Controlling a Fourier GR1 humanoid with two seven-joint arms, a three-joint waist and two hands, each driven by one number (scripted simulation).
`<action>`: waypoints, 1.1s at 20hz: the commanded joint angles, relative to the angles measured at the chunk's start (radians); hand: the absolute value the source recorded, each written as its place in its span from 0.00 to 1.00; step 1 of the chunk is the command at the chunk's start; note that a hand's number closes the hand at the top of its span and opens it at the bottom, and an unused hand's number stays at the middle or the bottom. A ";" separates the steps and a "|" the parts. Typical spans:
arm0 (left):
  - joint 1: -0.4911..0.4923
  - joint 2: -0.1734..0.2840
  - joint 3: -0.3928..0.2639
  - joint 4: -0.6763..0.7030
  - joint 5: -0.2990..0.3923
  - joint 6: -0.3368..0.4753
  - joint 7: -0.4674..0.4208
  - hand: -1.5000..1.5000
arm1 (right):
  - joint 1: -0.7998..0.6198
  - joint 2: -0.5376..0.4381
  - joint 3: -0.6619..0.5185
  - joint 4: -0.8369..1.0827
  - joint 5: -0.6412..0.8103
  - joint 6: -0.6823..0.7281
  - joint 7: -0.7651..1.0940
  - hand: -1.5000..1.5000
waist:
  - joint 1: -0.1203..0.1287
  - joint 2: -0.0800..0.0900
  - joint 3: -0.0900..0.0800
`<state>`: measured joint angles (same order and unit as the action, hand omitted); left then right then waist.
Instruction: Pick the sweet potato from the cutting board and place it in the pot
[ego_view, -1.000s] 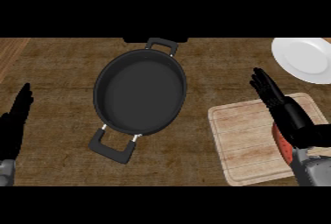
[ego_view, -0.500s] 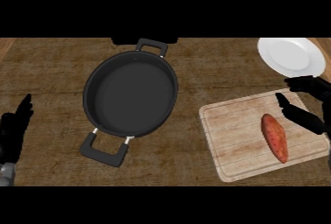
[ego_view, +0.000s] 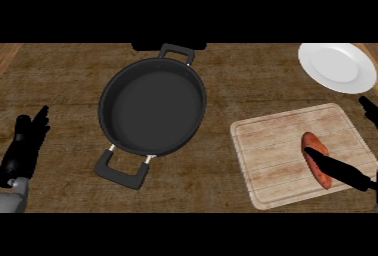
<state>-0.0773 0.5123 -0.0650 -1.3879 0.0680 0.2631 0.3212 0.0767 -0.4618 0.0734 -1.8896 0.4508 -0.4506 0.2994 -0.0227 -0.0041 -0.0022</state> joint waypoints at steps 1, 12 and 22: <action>0.003 0.024 0.026 -0.004 0.020 -0.031 0.010 0.50 | 0.067 -0.108 0.021 -0.165 0.130 0.127 0.252 0.00 | 0.002 -0.003 -0.003; -0.005 -0.002 -0.014 -0.036 -0.016 -0.029 0.047 0.50 | -0.056 -0.305 0.048 -0.322 -0.118 0.712 0.817 0.00 | 0.032 0.004 -0.003; -0.027 -0.043 -0.004 0.013 -0.054 -0.014 0.012 0.50 | -0.202 -0.291 0.091 -0.225 -0.288 0.779 1.004 0.00 | 0.034 0.008 0.000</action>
<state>-0.1011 0.4855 -0.0703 -1.4116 0.0325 0.2456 0.3667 -0.0545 -0.7460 0.1587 -2.1616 0.2123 0.2346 1.1167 0.0106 0.0011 -0.0025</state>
